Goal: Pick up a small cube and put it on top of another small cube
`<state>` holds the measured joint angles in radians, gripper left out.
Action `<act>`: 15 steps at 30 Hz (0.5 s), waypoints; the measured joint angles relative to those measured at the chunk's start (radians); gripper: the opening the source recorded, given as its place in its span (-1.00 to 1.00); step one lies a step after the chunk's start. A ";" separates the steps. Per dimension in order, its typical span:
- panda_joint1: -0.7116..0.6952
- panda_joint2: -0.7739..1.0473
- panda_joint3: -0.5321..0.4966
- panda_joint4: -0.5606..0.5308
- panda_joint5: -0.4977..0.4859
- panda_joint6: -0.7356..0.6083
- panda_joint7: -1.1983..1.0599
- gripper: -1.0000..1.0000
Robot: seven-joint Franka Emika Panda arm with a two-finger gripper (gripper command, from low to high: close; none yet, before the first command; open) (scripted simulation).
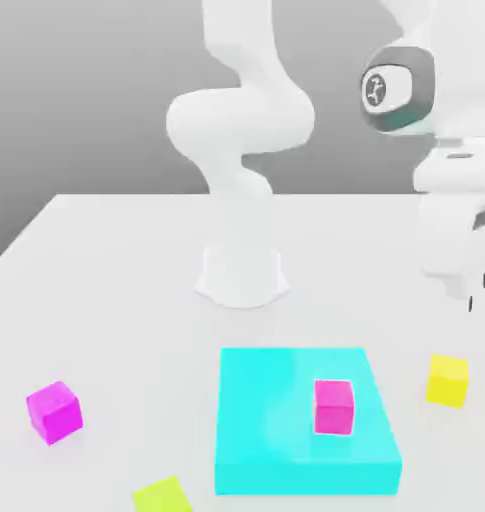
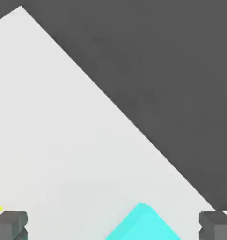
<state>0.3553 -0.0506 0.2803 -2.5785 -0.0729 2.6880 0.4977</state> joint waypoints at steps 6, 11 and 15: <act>0.099 0.223 0.022 -0.059 -0.091 0.120 -0.020 0.00; 0.205 0.398 -0.106 -0.027 -0.220 0.252 0.073 -1.00; 0.205 0.398 -0.106 -0.027 -0.221 0.252 0.074 -1.00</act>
<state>0.5601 0.3475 0.1740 -2.6054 -0.2939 2.9401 0.5719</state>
